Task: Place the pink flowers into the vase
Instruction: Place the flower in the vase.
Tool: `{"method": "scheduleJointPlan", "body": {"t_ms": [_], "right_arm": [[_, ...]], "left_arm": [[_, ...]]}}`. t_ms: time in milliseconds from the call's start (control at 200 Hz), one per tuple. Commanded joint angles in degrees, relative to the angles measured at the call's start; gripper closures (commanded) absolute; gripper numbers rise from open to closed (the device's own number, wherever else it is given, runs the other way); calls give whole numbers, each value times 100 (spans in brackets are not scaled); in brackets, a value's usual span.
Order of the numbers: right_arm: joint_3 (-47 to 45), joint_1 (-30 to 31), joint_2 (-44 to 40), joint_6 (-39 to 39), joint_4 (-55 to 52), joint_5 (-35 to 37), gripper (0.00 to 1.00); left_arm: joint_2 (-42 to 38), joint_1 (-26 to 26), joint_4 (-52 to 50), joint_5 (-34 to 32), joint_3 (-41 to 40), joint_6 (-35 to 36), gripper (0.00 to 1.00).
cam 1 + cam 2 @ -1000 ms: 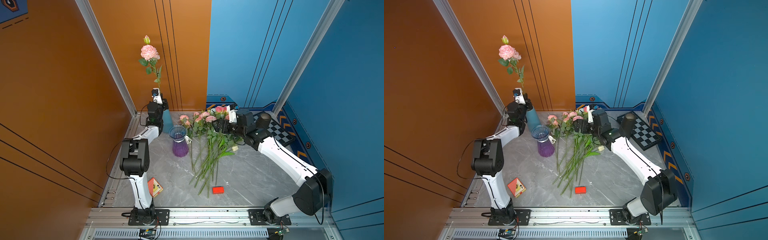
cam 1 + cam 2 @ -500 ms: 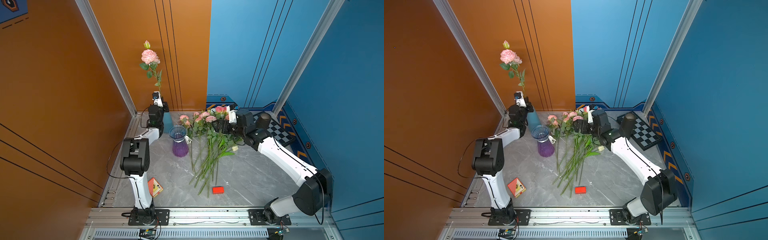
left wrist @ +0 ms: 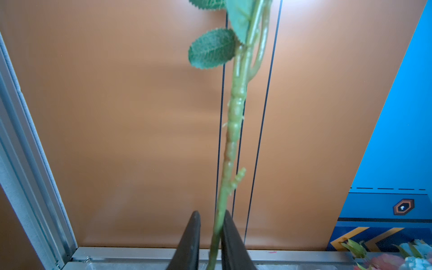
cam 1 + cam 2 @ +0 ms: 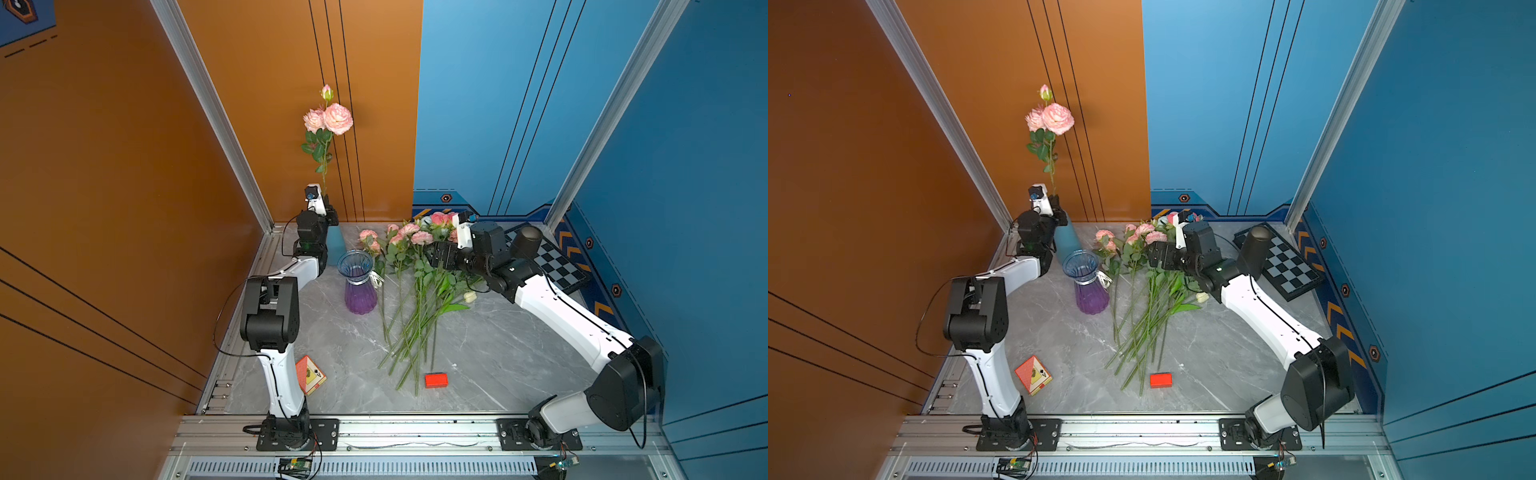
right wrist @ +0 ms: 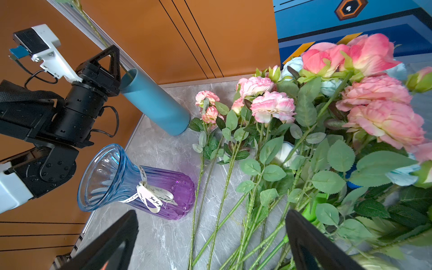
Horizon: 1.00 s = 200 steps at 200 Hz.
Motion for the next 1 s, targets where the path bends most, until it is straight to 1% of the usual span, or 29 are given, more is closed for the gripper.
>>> {"method": "scheduleJointPlan", "body": {"t_ms": [0,65,130,310,476,566,626,681,771,796,811,841,996], "right_arm": [[-64,31,-20,77,6,0,0],[-80,34,-29,86,10,19,0],[-96,32,-37,86,-5,54,0],[-136,34,-52,103,-60,64,0],[-190,25,-90,103,-72,81,0],[-220,25,-106,104,-79,81,0],[-219,24,-98,90,-105,93,0],[-220,25,-94,71,-150,128,0],[-231,7,-73,53,-211,201,0],[-230,-1,-60,52,-226,218,0],[-235,-6,-51,51,-240,219,0],[-240,-10,-34,43,-250,235,0],[-210,-34,80,-10,-373,280,0]], "left_arm": [[-169,-16,22,129,-129,-2,78],[-216,-20,17,150,-151,-1,77],[-264,-24,21,169,-175,17,71],[-373,-48,22,213,-213,23,64],[-495,-111,22,230,-234,36,63],[-640,-154,16,273,-302,73,57],[-750,-193,22,325,-367,92,50],[-855,-247,18,351,-422,107,40],[-1050,-350,22,450,-526,126,16],[-1097,-381,22,492,-552,139,4],[-1129,-403,22,511,-569,154,0],[-1192,-444,14,551,-601,177,1],[-1550,-682,12,817,-811,258,1]]}}
